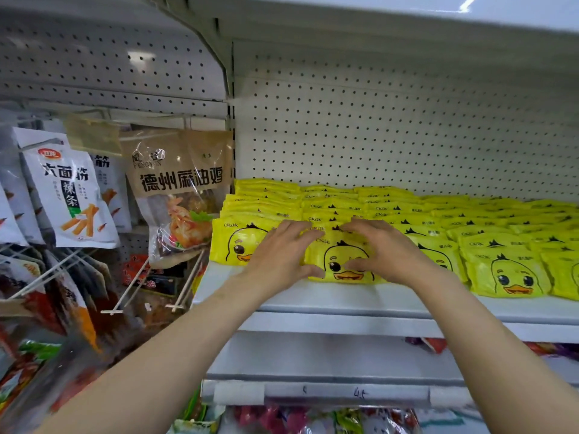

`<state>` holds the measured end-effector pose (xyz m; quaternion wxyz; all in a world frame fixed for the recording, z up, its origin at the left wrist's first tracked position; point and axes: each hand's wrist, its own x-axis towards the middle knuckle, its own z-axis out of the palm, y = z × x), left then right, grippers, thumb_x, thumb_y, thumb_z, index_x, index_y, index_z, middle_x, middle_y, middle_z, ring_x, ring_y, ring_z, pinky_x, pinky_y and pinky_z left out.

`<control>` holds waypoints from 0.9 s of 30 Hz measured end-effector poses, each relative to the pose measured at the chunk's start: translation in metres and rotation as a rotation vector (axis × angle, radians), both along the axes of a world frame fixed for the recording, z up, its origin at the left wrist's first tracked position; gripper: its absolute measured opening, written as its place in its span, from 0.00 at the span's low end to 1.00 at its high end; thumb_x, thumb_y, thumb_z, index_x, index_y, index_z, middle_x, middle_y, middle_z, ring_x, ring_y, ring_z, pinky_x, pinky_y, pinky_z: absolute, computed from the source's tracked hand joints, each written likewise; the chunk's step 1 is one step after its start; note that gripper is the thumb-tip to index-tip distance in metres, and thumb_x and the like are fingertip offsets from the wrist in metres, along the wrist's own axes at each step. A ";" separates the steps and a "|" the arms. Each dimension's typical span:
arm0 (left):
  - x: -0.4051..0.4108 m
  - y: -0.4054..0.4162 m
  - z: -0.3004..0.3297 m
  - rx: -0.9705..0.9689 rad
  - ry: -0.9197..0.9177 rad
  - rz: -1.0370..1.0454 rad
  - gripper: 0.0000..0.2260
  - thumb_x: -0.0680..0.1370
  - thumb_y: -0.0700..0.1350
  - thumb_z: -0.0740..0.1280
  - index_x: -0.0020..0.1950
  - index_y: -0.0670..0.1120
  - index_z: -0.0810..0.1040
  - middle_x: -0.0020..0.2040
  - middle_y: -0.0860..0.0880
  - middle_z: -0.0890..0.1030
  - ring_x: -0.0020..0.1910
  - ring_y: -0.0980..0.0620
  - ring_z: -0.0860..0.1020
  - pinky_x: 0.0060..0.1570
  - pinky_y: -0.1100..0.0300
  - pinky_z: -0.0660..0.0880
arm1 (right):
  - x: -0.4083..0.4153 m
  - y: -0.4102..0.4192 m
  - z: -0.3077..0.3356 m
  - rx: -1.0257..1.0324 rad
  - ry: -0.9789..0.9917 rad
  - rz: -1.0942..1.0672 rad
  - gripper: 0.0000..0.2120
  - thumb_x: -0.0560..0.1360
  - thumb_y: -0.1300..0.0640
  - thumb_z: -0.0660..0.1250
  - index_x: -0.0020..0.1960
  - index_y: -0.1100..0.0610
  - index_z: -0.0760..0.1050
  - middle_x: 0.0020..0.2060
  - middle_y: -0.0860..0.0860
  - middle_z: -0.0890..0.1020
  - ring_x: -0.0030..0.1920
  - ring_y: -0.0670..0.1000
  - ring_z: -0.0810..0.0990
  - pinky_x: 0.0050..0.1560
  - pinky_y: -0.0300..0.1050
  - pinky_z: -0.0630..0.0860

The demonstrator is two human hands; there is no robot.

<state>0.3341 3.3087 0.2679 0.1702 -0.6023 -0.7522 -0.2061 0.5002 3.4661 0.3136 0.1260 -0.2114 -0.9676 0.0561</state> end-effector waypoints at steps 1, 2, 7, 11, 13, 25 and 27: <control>0.006 0.007 -0.002 -0.030 -0.008 0.000 0.36 0.69 0.65 0.69 0.74 0.54 0.67 0.73 0.50 0.66 0.72 0.48 0.62 0.68 0.50 0.64 | 0.005 0.002 -0.003 0.003 -0.017 0.003 0.38 0.68 0.43 0.76 0.74 0.42 0.64 0.75 0.46 0.65 0.74 0.50 0.61 0.70 0.48 0.65; 0.011 0.013 -0.004 -0.049 -0.004 0.005 0.36 0.69 0.66 0.69 0.74 0.54 0.66 0.74 0.51 0.66 0.72 0.48 0.61 0.69 0.50 0.64 | 0.008 0.004 -0.006 0.003 -0.025 0.008 0.39 0.67 0.43 0.77 0.74 0.43 0.64 0.75 0.47 0.65 0.74 0.50 0.61 0.71 0.49 0.65; 0.022 0.026 -0.003 -0.095 0.067 0.071 0.39 0.70 0.66 0.69 0.76 0.54 0.60 0.75 0.51 0.62 0.73 0.49 0.58 0.70 0.52 0.60 | 0.016 0.009 -0.025 0.045 -0.021 0.066 0.38 0.68 0.45 0.76 0.74 0.43 0.64 0.77 0.47 0.61 0.76 0.50 0.59 0.71 0.46 0.62; 0.025 0.031 0.000 -0.077 0.105 0.110 0.40 0.70 0.63 0.70 0.77 0.53 0.58 0.75 0.51 0.62 0.73 0.48 0.59 0.68 0.54 0.59 | 0.011 0.014 -0.034 0.100 0.063 0.075 0.37 0.67 0.47 0.77 0.73 0.47 0.67 0.77 0.49 0.62 0.76 0.52 0.59 0.71 0.49 0.63; 0.025 0.035 0.000 -0.059 0.123 0.131 0.39 0.70 0.62 0.71 0.77 0.52 0.59 0.74 0.50 0.63 0.72 0.48 0.60 0.67 0.54 0.60 | 0.006 0.018 -0.038 0.137 0.100 0.082 0.36 0.66 0.48 0.78 0.71 0.49 0.69 0.76 0.51 0.64 0.75 0.55 0.62 0.71 0.51 0.64; 0.007 0.072 -0.002 -0.004 0.253 0.255 0.42 0.51 0.62 0.80 0.62 0.49 0.77 0.57 0.48 0.80 0.54 0.45 0.78 0.50 0.52 0.75 | -0.023 0.046 -0.037 0.177 0.139 0.052 0.34 0.66 0.46 0.77 0.69 0.48 0.71 0.75 0.51 0.65 0.73 0.55 0.65 0.68 0.50 0.65; 0.005 0.072 -0.005 0.010 0.284 0.249 0.41 0.52 0.62 0.80 0.61 0.49 0.77 0.57 0.47 0.79 0.55 0.45 0.78 0.50 0.52 0.75 | -0.023 0.051 -0.038 0.175 0.149 0.064 0.33 0.66 0.44 0.77 0.68 0.47 0.71 0.75 0.50 0.66 0.72 0.56 0.66 0.68 0.51 0.66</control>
